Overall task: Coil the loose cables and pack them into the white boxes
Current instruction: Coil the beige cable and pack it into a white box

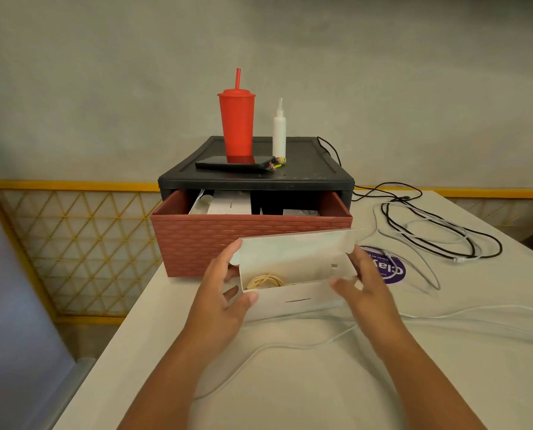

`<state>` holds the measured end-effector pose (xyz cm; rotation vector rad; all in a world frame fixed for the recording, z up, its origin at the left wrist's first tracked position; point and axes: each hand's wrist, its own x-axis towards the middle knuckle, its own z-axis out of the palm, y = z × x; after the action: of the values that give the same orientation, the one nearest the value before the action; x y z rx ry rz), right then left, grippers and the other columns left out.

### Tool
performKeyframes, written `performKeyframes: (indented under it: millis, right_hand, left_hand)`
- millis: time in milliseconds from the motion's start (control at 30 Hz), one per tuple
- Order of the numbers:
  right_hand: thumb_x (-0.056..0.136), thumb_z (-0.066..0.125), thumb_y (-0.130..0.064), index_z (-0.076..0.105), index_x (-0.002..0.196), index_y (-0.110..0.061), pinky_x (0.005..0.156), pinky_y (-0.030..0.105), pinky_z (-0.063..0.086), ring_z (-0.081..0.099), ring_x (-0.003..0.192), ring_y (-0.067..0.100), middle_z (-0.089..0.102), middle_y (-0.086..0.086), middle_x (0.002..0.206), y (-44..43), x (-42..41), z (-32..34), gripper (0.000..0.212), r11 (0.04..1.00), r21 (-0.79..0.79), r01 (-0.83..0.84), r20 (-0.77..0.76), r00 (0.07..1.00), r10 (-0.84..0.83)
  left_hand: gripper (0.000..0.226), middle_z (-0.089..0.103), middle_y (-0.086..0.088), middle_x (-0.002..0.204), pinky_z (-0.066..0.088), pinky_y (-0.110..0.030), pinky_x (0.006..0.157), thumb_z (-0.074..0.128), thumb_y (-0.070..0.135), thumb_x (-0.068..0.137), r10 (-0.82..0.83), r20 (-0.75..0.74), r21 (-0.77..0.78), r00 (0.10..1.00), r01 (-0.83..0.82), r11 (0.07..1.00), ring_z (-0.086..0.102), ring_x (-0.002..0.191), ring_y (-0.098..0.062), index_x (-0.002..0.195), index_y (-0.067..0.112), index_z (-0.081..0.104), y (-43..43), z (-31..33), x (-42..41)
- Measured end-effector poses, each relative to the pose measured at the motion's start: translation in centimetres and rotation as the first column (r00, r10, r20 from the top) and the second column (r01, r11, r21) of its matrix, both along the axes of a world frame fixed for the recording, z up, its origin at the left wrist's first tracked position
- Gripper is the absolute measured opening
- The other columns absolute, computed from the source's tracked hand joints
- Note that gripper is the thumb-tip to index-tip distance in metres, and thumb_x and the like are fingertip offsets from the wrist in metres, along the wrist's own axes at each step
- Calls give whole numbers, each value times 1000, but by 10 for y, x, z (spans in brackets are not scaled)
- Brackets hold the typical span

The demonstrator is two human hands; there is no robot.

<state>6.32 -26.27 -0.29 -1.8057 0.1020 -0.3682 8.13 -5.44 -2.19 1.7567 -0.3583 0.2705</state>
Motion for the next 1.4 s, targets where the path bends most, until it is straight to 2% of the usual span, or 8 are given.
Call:
performKeyframes:
  millis: [133,433,667,800,1000,1100,1233,1400]
  right_hand:
    - [87,62,-12,32,142,-27,90,23,36,44,110,8,45,-8,133,3,5,-8,64,998,-54,-32,-77,997,28]
    - [86,63,-14,41,134,-28,89,24,36,49,111,10,51,-15,123,2,10,-17,54,994,-106,-20,-43,999,15]
    - [86,63,-10,42,122,-31,79,19,41,51,96,2,48,-27,105,4,9,-21,46,995,-92,29,40,999,-25]
    - [86,61,-6,41,128,-28,85,27,47,53,97,5,50,-26,104,5,12,-24,52,993,-109,43,45,998,-39]
    - [84,64,-5,37,131,-28,88,28,47,56,99,11,52,-16,108,6,13,-22,59,990,-117,81,42,996,-76]
    - [80,68,-5,31,136,-34,90,26,46,51,106,8,50,-15,118,4,12,-20,73,983,-160,84,88,994,-71]
    - [70,80,-20,36,134,-37,92,23,39,41,107,3,38,-14,120,6,9,-20,79,947,-317,53,96,995,-24]
    - [53,87,-35,40,134,-32,87,16,27,32,107,0,30,-13,119,9,6,-18,94,932,-360,35,70,998,-11]
  left_hand:
    - [72,50,18,124,41,0,79,54,-6,88,39,-6,-61,999,-40,997,48,108,19,115,58,35,1,0,3]
    - [59,45,28,124,32,6,85,51,-4,91,139,-21,-60,990,-140,988,39,107,27,130,39,40,1,-8,9]
    - [39,62,14,102,40,2,70,58,-4,86,202,-37,-58,979,-204,977,57,89,19,91,31,43,2,-5,10]
    - [51,61,8,115,41,0,76,59,-4,85,185,-60,-68,981,-189,980,56,107,1,108,38,40,3,-7,11]
    - [70,49,15,131,38,-16,98,56,-1,89,137,-79,16,987,-136,991,49,119,-2,140,40,29,4,-7,9]
    - [64,46,14,138,36,-24,105,56,2,89,151,-76,73,986,-145,987,45,126,-3,139,36,36,4,-11,12]
    - [70,47,18,134,37,-11,95,66,8,84,110,-103,104,989,-99,990,43,124,-1,141,33,34,3,-12,12]
    - [72,48,15,138,35,-24,104,70,28,81,54,-151,46,987,-48,998,42,128,-2,143,30,33,3,-15,12]
